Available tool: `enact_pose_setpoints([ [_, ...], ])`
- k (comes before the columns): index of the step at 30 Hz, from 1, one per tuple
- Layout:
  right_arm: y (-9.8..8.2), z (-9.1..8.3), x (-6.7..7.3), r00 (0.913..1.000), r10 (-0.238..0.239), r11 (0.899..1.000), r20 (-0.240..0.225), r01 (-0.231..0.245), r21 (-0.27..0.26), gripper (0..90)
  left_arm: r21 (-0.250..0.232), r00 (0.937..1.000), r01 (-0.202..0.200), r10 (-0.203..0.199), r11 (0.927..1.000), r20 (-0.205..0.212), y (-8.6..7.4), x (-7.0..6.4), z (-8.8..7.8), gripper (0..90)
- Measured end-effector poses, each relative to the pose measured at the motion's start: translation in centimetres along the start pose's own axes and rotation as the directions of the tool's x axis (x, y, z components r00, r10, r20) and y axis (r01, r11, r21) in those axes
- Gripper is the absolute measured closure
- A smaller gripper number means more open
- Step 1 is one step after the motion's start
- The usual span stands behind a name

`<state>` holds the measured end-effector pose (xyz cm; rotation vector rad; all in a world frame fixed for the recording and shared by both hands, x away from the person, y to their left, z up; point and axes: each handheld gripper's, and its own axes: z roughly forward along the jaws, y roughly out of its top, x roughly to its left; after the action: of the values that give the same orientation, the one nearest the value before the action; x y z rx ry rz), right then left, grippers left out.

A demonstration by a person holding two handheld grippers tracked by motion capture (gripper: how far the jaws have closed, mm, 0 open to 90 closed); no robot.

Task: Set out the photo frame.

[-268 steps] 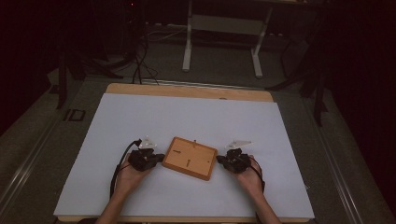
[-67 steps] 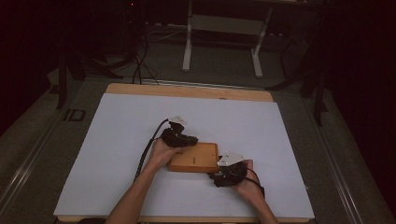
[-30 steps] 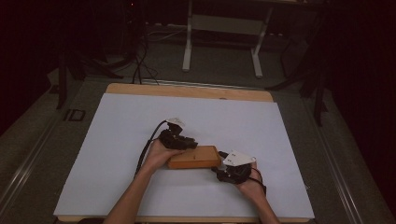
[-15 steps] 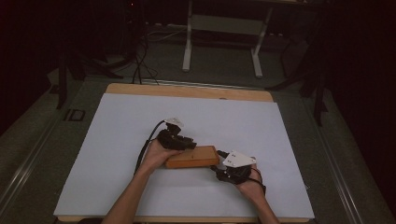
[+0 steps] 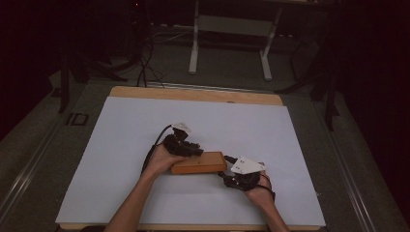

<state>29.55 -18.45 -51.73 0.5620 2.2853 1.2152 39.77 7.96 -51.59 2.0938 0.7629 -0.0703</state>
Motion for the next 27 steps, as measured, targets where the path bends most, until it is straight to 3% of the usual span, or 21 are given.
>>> enact_pose_setpoints([
  [8,0.2,0.7,0.3,0.9998,-0.014,1.0,0.013,0.014,0.013,35.8,-0.001,0.9999,-0.002,0.002,1.0,0.011,-0.1,0.1,0.2,64.0],
  [14,0.3,0.7,0.5,0.9994,-0.034,0.999,0.01,0.034,0.009,35.9,0.004,0.9998,-0.012,0.012,0.9999,0.015,-0.1,0.0,0.1,62.9],
  [19,0.8,0.8,1.4,0.9959,-0.084,0.996,-0.033,0.084,-0.001,42.2,0.014,0.9989,-0.037,0.037,0.9992,0.031,0.0,-0.2,0.0,63.2],
  [27,0.9,0.8,1.2,0.9964,-0.077,0.997,-0.034,0.077,-0.006,42.8,-0.05,0.9997,-0.012,0.013,0.9987,0.023,0.0,-0.1,-0.6,56.9],
])
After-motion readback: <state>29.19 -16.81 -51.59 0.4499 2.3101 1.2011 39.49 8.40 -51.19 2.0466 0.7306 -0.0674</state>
